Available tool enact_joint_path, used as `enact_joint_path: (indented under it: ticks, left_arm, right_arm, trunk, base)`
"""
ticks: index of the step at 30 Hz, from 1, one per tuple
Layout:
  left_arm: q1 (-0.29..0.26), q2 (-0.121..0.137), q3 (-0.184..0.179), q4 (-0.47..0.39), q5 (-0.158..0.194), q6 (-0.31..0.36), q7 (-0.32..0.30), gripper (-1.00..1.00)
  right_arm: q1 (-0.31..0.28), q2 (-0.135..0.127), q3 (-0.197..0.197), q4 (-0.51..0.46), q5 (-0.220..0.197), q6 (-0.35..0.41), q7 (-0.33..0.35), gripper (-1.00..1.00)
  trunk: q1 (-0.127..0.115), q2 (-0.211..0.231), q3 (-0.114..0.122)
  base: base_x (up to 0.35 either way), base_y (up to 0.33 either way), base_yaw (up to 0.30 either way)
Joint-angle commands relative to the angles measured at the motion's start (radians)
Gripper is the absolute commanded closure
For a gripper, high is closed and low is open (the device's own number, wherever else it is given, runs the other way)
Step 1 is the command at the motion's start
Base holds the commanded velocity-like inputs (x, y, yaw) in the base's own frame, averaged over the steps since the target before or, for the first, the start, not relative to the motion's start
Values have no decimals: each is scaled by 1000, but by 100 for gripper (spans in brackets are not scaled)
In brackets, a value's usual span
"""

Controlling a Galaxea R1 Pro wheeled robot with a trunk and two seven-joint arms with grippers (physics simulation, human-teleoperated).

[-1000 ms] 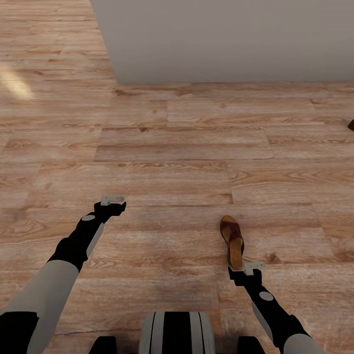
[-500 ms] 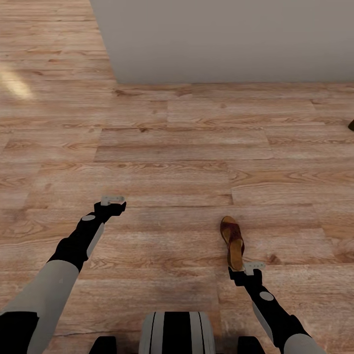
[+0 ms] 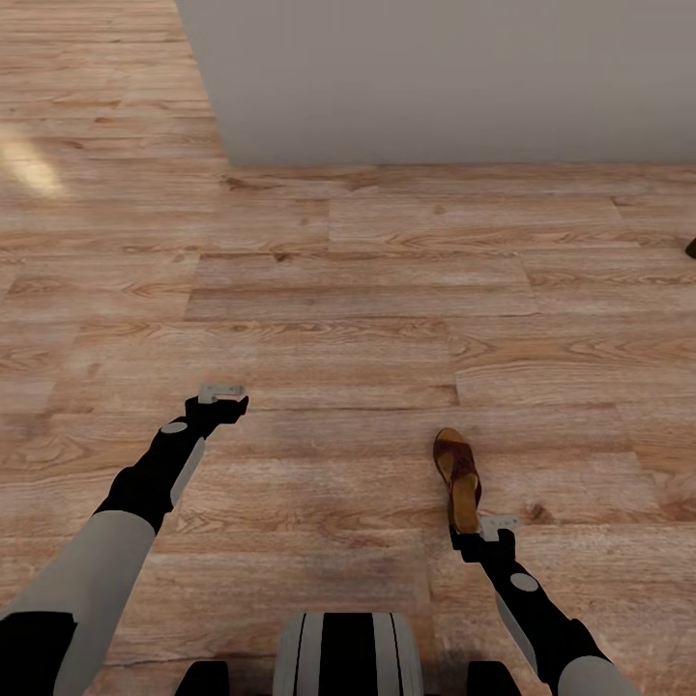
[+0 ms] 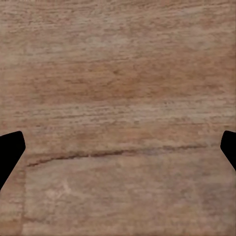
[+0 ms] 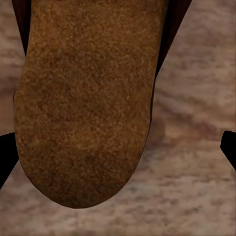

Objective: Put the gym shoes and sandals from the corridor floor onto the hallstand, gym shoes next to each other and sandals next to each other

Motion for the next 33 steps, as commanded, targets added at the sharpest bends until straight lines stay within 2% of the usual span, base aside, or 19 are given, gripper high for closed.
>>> enact_joint_path:
  ticks: [1, 18, 33]
  left_arm:
    - [0, 1, -2, -2, 4, 6, 0, -100]
    - [1, -2, -2, -2, 4, 6, 1, -100]
    - [2, -1, -2, -2, 4, 6, 1, -100]
  right_arm:
    - [0, -1, 3, 1, 2, -3, 0, -100]
    - [0, -1, 2, 1, 2, -3, -1, -100]
    - [0, 0, 4, 2, 2, -3, 0, -100]
  trunk:
    - [0, 0, 0]
    - [0, 0, 0]
    - [0, 0, 0]
  base:
    - [4, 0, 0]
    - [68, 11, 0]
    - [10, 2, 0]
